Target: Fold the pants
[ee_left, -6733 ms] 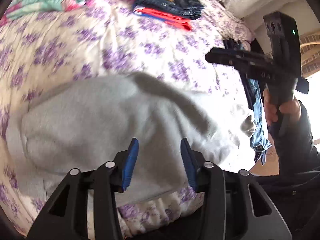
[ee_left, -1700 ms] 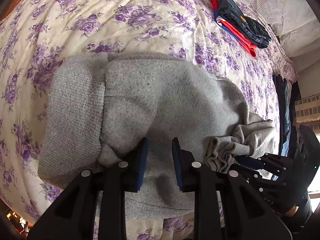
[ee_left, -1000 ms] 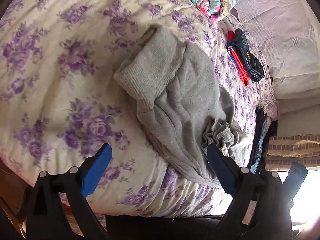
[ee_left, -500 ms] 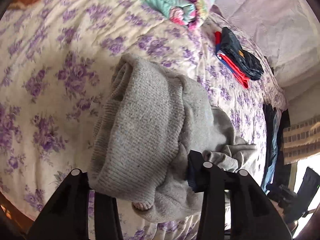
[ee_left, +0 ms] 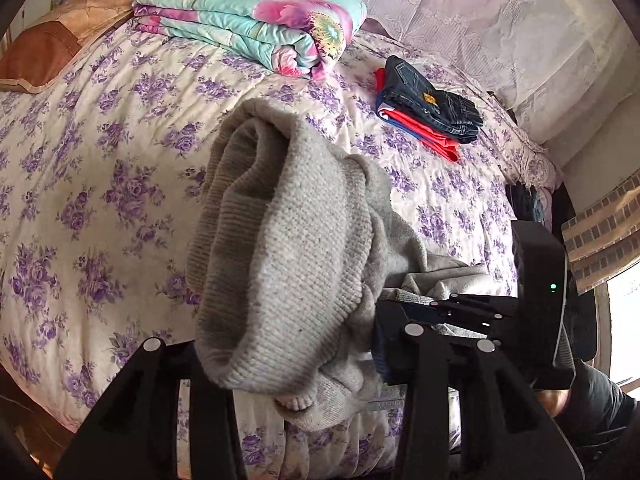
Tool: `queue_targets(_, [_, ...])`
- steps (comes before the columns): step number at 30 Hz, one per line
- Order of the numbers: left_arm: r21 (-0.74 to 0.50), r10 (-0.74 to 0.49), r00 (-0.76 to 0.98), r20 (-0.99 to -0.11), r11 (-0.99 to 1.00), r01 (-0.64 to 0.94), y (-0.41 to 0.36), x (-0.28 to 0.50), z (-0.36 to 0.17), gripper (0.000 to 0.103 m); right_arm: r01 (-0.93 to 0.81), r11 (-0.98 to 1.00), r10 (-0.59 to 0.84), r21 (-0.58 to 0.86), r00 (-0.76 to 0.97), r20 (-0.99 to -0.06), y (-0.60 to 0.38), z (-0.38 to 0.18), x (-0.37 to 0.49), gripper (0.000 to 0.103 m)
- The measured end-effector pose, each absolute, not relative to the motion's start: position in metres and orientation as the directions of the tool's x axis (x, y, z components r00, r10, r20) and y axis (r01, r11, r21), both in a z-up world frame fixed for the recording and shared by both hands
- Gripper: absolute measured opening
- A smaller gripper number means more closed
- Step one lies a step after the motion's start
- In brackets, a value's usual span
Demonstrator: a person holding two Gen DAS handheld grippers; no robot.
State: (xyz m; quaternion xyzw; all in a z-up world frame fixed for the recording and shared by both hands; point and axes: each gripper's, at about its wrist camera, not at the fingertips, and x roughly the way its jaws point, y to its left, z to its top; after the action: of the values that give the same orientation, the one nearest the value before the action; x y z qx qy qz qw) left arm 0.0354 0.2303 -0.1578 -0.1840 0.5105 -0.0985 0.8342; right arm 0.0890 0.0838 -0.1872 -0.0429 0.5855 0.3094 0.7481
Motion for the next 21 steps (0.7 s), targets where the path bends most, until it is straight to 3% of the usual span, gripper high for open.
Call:
queue_targets(7, [-0.387,-0.349,0.429,-0.833,0.922,-0.002,0.221,0.042,-0.163,0.038,-0.517,0.811,0.369,0.276,0.084,-0.926,0.096,-0.221,0.098,0.014])
queue_targets(10, [-0.366,-0.345,0.437,-0.830,0.930,0.038,0.209,0.044,-0.154,0.038,-0.491,0.807,0.410,0.330,0.063,-0.910,0.086,-0.205,0.101,0.015])
queue_targets(14, [-0.308,-0.338,0.448,-0.828,0.941,0.139,0.183,0.041,-0.133,0.036,-0.411,0.846,0.451,0.339,0.213,-0.867,0.022,-0.150,0.103,0.018])
queue_targets(21, [-0.233,-0.398,0.401,-0.825,0.886,0.400,0.095,0.028,-0.102,0.035,-0.113,0.952,0.306,0.286,0.437,-0.846,-0.149,-0.105,0.055,0.019])
